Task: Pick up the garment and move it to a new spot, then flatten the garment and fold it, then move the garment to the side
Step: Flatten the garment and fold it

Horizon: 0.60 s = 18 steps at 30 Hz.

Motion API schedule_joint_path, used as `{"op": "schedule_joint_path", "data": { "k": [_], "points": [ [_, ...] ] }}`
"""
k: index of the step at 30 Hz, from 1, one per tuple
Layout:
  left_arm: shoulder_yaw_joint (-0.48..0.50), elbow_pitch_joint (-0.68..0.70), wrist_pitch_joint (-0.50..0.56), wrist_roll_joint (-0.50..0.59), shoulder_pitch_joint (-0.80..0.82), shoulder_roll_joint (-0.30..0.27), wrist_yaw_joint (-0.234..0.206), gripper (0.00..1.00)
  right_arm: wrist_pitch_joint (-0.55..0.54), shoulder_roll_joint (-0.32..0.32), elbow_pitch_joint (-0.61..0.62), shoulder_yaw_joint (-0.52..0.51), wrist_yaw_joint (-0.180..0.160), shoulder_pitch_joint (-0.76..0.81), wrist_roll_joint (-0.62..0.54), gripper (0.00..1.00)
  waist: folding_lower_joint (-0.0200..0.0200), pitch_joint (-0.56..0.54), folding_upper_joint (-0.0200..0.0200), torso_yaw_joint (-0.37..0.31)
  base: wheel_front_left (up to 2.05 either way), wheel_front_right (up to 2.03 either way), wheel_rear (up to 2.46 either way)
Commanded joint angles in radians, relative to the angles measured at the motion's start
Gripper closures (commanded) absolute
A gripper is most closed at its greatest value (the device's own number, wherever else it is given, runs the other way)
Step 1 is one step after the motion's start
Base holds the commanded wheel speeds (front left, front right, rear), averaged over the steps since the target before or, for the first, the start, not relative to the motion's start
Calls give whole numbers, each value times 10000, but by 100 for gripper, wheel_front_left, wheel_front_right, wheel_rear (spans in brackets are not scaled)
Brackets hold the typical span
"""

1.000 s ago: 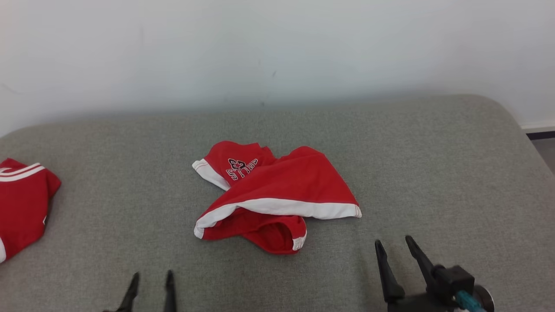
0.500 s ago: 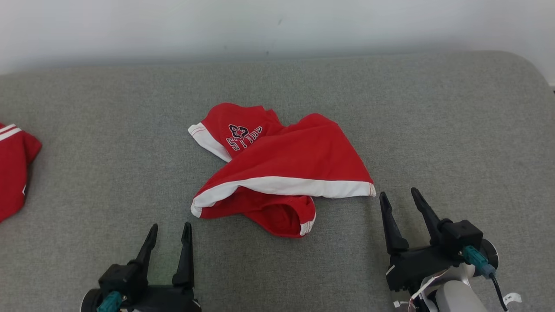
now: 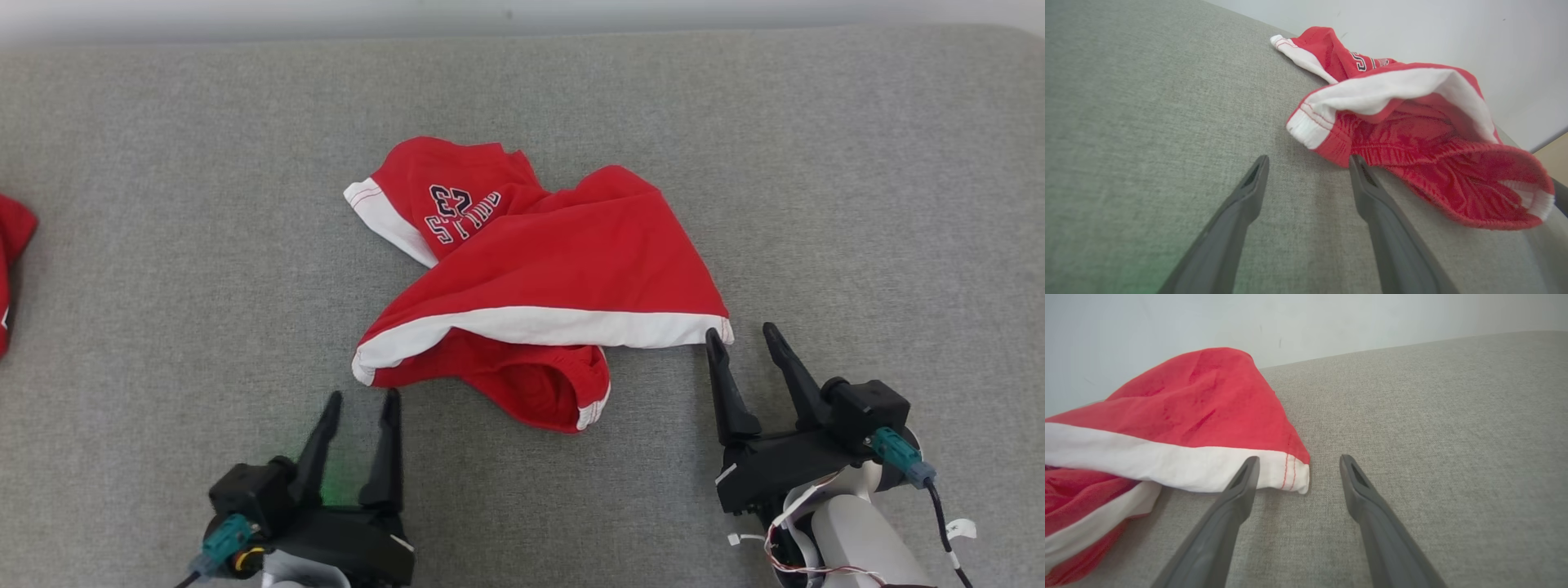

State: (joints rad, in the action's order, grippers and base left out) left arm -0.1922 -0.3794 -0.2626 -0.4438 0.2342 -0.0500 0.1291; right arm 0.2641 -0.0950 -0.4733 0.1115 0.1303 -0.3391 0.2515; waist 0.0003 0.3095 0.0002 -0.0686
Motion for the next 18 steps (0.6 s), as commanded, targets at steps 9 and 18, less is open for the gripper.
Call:
{"op": "schedule_joint_path", "data": {
  "k": [9,18],
  "points": [
    [-614,135,-34,-1062,241,-13,15,0,4,-163,23,120,10,-26,174,0,-3,216,-2,181,0,0,0],
    [-891,-173,-32,-1478,774,-94,18,0,4,-193,239,112,10,-49,-13,0,-3,387,-2,95,0,0,0]
  ]
}}
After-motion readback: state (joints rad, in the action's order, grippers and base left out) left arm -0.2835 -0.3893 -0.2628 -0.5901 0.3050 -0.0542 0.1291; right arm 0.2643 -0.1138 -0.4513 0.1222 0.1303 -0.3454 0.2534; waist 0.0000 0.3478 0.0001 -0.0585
